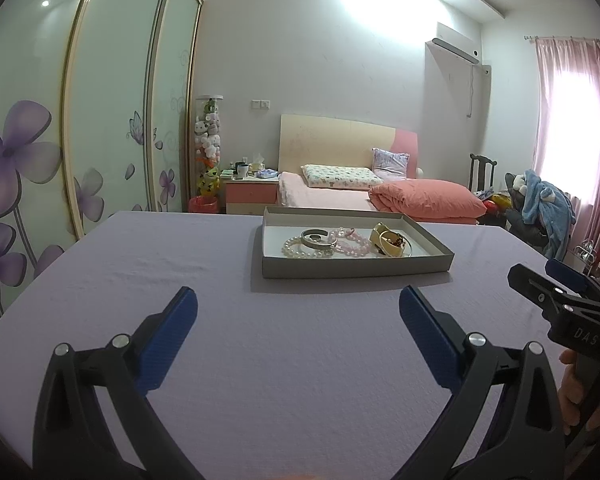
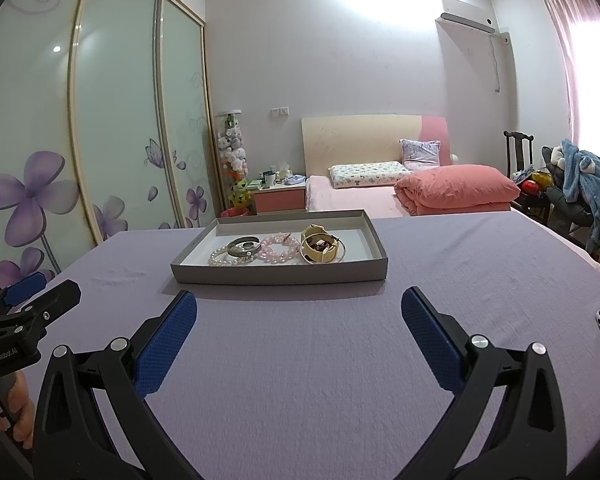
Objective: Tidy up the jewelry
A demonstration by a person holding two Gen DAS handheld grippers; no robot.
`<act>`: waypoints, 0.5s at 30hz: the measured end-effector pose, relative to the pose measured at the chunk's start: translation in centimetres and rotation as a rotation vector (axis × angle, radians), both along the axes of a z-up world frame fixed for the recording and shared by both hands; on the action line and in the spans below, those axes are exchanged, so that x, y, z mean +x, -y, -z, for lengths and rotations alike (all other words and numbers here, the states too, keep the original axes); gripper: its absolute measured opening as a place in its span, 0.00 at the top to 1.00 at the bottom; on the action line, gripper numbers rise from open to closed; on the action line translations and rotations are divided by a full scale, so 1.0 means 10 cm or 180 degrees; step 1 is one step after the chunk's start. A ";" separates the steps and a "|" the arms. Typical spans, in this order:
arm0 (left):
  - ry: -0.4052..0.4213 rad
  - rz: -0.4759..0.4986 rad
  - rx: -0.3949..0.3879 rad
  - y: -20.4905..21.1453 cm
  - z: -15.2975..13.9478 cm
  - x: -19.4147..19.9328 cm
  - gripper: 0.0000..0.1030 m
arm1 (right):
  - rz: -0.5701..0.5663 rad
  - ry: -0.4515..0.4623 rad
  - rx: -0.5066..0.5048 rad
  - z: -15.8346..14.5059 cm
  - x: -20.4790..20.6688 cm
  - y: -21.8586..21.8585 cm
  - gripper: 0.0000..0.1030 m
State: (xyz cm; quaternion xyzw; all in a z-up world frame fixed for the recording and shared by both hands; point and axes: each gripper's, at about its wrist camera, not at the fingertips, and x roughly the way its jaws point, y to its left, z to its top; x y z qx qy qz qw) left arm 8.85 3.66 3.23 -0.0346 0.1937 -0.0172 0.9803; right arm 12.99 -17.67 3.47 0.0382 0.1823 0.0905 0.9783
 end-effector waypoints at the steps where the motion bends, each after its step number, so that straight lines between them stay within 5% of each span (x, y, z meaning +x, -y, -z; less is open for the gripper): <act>1: 0.0001 0.0000 0.0001 0.00 0.00 0.00 0.04 | 0.0000 -0.0001 0.0000 0.00 0.01 0.00 0.02; 15: -0.0015 0.0023 0.0013 0.04 0.02 -0.01 0.04 | -0.0002 -0.0004 0.0005 0.00 0.01 0.00 0.02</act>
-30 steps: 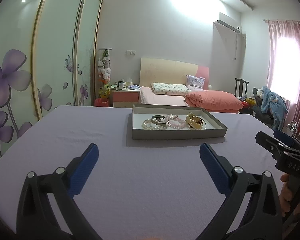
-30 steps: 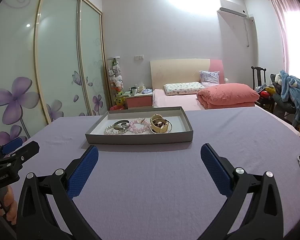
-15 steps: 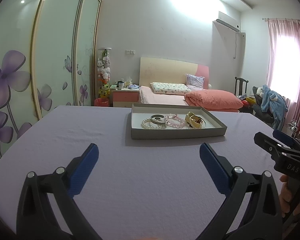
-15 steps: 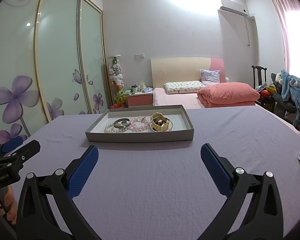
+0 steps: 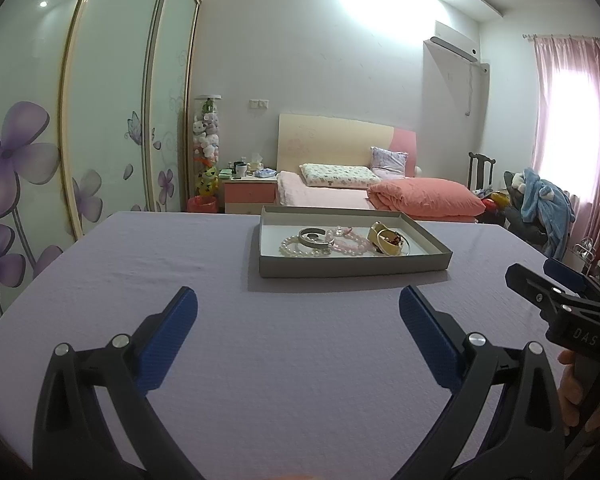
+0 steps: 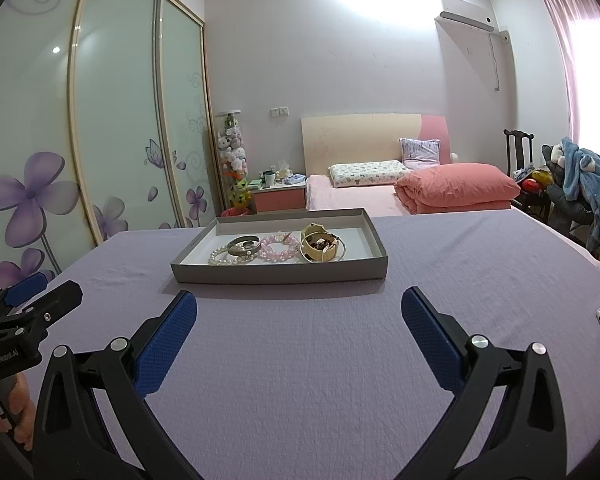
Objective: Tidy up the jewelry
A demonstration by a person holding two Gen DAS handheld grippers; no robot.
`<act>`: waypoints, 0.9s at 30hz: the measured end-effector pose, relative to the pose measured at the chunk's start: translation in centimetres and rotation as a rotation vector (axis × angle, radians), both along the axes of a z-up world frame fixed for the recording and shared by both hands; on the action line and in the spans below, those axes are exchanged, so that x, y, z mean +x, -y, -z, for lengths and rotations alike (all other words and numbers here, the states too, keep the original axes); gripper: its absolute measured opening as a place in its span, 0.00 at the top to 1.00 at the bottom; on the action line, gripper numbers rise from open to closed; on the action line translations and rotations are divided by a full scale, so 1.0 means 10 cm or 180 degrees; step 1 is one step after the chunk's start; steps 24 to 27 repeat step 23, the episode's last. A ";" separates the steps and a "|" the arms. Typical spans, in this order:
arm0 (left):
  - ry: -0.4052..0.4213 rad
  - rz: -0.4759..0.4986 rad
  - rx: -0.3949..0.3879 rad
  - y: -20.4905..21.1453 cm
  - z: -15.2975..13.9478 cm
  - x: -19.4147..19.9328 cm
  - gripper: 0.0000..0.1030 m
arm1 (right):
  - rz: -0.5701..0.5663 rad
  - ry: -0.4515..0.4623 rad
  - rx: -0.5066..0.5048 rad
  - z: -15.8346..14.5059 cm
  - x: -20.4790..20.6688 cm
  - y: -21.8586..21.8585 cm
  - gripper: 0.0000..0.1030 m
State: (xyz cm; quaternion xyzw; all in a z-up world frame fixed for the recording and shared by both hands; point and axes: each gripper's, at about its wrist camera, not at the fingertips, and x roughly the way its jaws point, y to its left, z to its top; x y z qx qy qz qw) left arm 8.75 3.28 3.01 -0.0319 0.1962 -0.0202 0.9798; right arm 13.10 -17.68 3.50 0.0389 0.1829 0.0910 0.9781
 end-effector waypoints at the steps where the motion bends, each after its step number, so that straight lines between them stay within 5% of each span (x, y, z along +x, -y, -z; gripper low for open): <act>1: -0.0004 0.0004 0.0003 0.01 0.00 0.01 0.04 | -0.0001 0.0001 -0.0001 0.00 0.00 0.00 0.02; 27: 0.0013 -0.0016 0.0029 0.03 -0.03 0.03 0.04 | -0.0002 -0.0015 0.0013 0.02 -0.01 -0.01 0.02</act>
